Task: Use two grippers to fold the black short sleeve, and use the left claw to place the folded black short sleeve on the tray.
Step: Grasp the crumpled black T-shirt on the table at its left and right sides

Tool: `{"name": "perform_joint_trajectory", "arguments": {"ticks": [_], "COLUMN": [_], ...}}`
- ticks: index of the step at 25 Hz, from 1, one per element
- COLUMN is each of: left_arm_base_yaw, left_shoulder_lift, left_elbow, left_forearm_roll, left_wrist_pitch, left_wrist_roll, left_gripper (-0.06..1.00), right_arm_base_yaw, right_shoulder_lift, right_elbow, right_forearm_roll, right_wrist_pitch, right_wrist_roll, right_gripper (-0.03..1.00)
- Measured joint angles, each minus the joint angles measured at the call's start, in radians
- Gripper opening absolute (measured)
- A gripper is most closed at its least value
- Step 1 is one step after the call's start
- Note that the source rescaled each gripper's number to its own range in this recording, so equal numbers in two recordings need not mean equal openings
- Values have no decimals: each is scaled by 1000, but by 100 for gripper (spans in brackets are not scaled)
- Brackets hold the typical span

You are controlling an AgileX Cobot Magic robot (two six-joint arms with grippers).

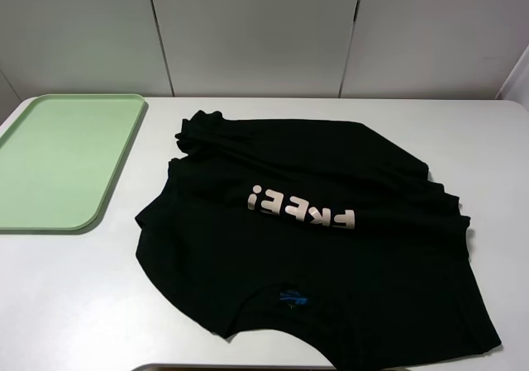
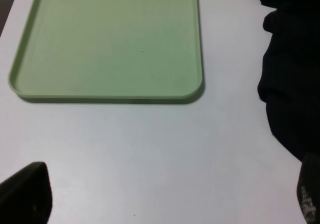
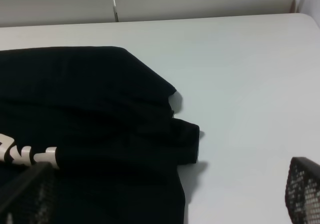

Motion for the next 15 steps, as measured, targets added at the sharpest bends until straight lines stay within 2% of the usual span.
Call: {"name": "perform_joint_trajectory", "arguments": {"ticks": [15], "left_arm_base_yaw": [0], "left_shoulder_lift": [0], "left_elbow": [0], "left_forearm_roll": [0], "left_wrist_pitch": [0], "left_wrist_roll": [0], "left_gripper": [98], "right_arm_base_yaw": [0], "right_shoulder_lift": [0], "right_elbow": [0], "right_forearm_roll": [0], "right_wrist_pitch": [0], "right_wrist_roll": [0], "right_gripper": [100]}}
